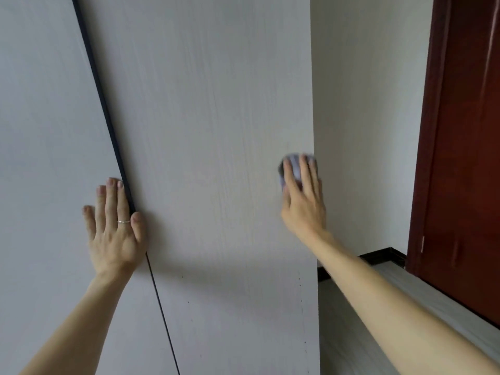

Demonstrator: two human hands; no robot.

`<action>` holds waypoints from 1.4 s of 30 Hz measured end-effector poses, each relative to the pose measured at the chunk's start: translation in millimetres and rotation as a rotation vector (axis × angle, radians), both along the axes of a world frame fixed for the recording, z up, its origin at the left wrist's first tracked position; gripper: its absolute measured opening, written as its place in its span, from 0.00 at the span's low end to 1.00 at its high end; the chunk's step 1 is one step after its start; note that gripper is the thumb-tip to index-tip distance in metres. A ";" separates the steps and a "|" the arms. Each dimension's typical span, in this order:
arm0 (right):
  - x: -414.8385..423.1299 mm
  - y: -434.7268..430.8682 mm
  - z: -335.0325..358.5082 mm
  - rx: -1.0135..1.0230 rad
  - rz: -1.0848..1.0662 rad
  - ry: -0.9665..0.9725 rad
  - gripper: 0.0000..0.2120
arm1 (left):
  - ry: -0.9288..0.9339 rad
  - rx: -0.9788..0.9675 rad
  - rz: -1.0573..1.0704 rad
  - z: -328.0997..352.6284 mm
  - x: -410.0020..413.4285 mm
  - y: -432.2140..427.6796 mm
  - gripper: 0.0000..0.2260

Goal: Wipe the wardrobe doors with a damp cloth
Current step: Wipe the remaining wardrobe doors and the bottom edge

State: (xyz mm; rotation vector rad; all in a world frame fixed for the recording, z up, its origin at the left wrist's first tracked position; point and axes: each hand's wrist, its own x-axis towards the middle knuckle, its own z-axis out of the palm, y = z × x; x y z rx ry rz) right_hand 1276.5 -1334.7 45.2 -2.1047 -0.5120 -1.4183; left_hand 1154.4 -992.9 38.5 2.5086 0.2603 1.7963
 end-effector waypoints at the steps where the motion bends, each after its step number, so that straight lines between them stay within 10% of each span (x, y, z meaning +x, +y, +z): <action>1: 4.8 2.9 30.5 0.031 0.012 -0.029 0.24 | 0.010 -0.004 0.001 0.2 -0.5 0.0 0.27; 6: 17.7 5.8 44.3 0.065 0.020 -0.141 0.24 | -0.006 -0.009 -0.002 -0.8 0.8 1.0 0.27; 15: -18.6 -8.8 -215.4 -0.148 0.053 0.094 0.29 | 0.037 -0.153 -0.057 -30.4 -4.6 -14.6 0.26; 25: -27.1 73.0 -66.2 -0.097 0.132 -0.144 0.23 | 0.237 -0.126 -0.063 -133.8 -36.8 8.8 0.27; 34: -45.1 59.2 -201.9 -0.682 0.117 -0.181 0.36 | 0.236 -0.067 -0.062 -138.8 -34.4 19.2 0.25; 42: -35.2 89.2 -103.7 -0.263 0.110 -0.168 0.26 | 0.142 -0.005 -0.034 -146.1 -23.9 24.2 0.25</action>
